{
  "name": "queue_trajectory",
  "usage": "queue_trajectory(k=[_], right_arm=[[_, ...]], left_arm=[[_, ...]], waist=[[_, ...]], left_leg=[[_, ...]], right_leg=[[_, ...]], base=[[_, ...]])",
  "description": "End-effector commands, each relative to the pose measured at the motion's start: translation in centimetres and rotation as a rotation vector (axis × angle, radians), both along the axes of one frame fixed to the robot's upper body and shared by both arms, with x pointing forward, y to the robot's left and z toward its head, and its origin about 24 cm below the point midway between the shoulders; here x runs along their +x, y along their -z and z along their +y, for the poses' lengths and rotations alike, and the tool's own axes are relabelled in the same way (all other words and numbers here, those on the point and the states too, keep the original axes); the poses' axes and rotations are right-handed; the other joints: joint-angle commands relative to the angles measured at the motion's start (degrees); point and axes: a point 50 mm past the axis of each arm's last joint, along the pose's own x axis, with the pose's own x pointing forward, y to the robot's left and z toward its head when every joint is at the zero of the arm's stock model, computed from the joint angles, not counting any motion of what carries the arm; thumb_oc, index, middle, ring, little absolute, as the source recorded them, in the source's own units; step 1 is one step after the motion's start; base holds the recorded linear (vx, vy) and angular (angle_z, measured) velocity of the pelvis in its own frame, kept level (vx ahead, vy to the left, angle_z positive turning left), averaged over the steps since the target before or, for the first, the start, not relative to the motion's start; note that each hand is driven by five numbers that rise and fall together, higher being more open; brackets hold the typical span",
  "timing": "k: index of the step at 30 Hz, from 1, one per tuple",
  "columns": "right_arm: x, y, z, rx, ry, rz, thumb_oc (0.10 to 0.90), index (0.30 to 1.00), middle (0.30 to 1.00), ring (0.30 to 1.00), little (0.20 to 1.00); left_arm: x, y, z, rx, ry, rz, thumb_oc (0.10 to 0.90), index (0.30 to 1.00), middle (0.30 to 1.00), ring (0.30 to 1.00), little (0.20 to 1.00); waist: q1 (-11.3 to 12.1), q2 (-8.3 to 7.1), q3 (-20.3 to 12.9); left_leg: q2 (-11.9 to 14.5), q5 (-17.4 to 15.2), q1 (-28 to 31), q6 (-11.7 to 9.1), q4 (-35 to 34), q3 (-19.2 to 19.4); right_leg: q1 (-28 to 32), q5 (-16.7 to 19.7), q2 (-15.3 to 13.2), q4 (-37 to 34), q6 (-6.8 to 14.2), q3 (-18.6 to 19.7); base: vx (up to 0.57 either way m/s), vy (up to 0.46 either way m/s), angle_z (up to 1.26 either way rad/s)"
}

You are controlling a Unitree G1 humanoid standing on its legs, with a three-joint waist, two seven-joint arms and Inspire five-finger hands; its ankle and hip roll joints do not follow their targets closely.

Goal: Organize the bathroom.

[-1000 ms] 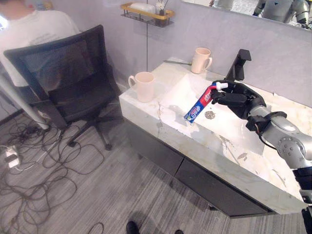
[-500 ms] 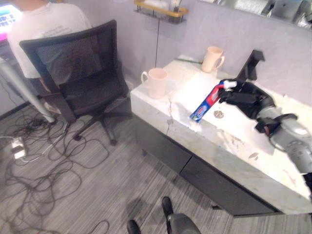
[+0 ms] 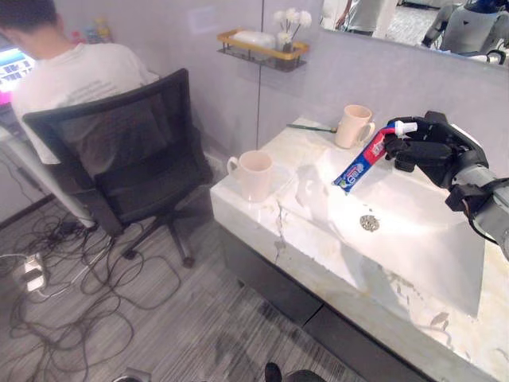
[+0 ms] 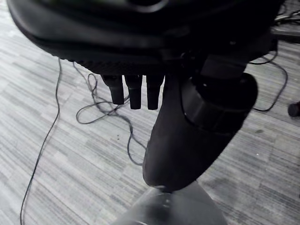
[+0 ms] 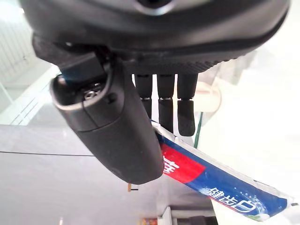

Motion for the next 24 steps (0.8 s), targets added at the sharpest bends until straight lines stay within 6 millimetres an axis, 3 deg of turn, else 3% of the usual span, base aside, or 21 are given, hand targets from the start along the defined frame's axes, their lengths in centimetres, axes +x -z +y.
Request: queue_trajectory(k=[1,3,7,15,24], right_arm=[[-1.0,-7.6,1.1,0.036,-0.024,-0.422,0.400,0.300,0.300,0.300,0.300],[-1.4,-7.7,1.9,0.044,-0.045,-0.448,0.400,0.300,0.300,0.300,0.300],[-1.9,-8.2,2.3,0.058,-0.071,-0.491,0.400,0.300,0.300,0.300,0.300],[-2.7,-10.7,2.7,0.078,-0.150,-0.544,0.400,0.300,0.300,0.300,0.300],[-1.9,-13.3,4.9,-0.004,-0.174,-0.594,0.400,0.300,0.300,0.300,0.300]], left_arm=[[-3.8,-0.7,3.6,0.092,-0.037,0.142,0.800,0.900,0.900,0.900,0.900],[-4.1,-0.6,3.4,0.088,-0.067,0.146,0.800,0.900,0.900,0.900,0.900],[-6.0,-0.5,3.8,0.112,-0.106,0.179,0.800,0.900,0.900,0.900,0.900],[-8.1,-0.6,4.6,0.141,-0.150,0.193,0.800,0.900,0.900,0.900,0.900],[-8.2,-0.3,4.0,0.114,-0.055,0.226,0.800,0.900,0.900,0.900,0.900]], waist=[[0.33,-4.41,-4.16],[1.11,-4.49,-4.13],[1.37,-3.06,-4.60],[1.83,-2.86,-6.55],[4.27,-3.72,-8.40]], left_leg=[[-1.42,4.22,10.12,0.77,-25.53,1.92],[-1.57,5.17,9.45,0.12,-26.14,-0.38],[-3.49,6.21,14.35,0.23,-34.58,2.35],[-5.16,4.98,14.95,1.28,-36.01,4.38],[-5.31,4.29,14.32,1.43,-35.29,4.59]], right_leg=[[-2.25,2.00,-1.47,0.86,6.37,1.68],[-1.79,1.66,-2.26,0.74,7.06,2.74],[-2.61,0.95,-3.49,1.36,9.30,2.74],[-2.38,0.23,-3.92,0.04,10.18,3.46],[-0.94,-0.36,-4.32,-0.91,10.66,2.44]], base=[[0.05,0.211,-0.35],[0.04,0.110,-0.48],[0.05,0.148,-0.70],[0.02,0.058,-0.09],[0.06,0.007,0.02]])
